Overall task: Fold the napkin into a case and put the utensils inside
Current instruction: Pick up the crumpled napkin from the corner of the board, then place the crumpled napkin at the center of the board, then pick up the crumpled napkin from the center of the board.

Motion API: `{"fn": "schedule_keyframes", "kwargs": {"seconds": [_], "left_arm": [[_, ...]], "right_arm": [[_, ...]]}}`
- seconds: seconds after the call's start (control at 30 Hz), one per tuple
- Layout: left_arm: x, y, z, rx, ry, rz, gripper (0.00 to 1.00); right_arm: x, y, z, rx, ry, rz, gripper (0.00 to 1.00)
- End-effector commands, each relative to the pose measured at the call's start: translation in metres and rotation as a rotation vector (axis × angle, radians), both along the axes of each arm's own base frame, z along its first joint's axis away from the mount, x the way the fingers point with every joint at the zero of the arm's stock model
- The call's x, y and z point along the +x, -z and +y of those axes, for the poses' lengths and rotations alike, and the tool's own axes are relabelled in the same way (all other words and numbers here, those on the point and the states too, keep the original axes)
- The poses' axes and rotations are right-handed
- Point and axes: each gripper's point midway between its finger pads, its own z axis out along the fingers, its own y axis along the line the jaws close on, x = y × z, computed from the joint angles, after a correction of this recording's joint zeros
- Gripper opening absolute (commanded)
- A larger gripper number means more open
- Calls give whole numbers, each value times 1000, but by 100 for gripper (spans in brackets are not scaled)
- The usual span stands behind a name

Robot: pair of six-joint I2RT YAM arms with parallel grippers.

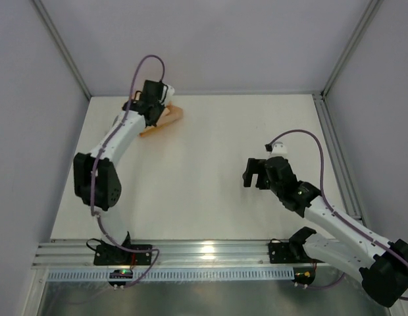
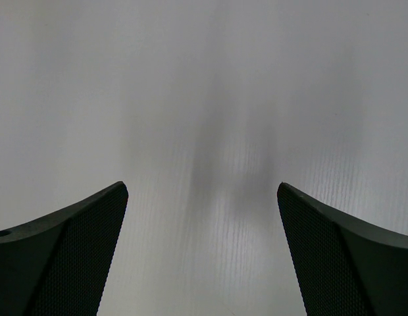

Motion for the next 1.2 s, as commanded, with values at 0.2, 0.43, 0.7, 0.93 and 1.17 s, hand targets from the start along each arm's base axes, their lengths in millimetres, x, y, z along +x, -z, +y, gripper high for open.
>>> {"fn": "schedule_keyframes", "kwargs": {"seconds": [0.2, 0.43, 0.7, 0.93, 1.17], "left_arm": [[-45, -236, 64, 112, 63, -455, 0], [-74, -132, -72, 6, 482, -158, 0], [-170, 23, -195, -91, 789, 363, 0], [-225, 30, -221, -213, 898, 542, 79], [-211, -23, -112, -161, 681, 408, 82]], "right_arm": [[-1, -38, 0, 64, -4, -89, 99], [-10, -41, -7, 78, 15, -85, 99], [-17, -30, -31, 39, 120, -50, 99], [-11, -35, -27, 105, 121, -62, 99], [4, -30, 17, 156, -53, -11, 89]]}}
